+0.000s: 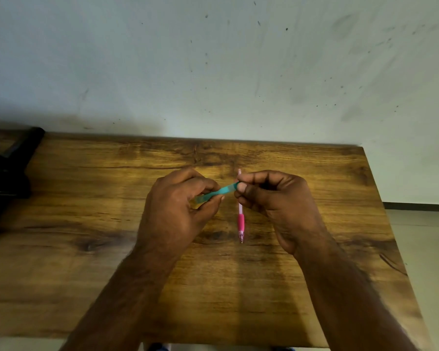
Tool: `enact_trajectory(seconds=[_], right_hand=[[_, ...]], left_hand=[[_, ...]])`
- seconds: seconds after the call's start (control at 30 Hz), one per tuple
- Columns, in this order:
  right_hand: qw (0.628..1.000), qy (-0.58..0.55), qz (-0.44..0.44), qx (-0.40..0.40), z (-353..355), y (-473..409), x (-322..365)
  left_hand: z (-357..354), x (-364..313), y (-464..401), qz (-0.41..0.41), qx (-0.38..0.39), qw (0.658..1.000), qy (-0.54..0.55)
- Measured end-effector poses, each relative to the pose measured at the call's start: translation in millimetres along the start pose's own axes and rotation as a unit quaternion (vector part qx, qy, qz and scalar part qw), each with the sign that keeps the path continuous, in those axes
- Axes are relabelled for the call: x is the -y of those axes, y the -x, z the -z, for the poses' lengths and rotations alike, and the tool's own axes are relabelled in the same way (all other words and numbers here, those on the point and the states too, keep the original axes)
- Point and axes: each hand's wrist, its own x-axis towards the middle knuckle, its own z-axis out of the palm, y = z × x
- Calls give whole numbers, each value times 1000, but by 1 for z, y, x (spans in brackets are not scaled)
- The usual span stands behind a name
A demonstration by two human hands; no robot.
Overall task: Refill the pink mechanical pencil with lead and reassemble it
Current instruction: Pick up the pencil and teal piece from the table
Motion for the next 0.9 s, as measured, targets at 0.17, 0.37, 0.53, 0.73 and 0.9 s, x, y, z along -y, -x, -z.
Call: enact_trajectory(seconds=[0.17,0.37,0.53,0.73,0.9], right_hand=[[1000,14,19,-7,-2,-2,-4],[994,84,39,-60,-3,-4,-8],[977,185,67,-84,-1,-5,-12],[940,308,115,-96,-6,-3,-17],[901,403,126,-98,-13,1,-22]], left_hand=[[-3,-3,1,25,5,1000,9],[-11,-7,-1,150,-28,988,-9],[-16,-6,1,247,-47,967,-35],[-19,-6,-1,294,-35,953,-68],[-20,-7,0,294,-21,952,-86]])
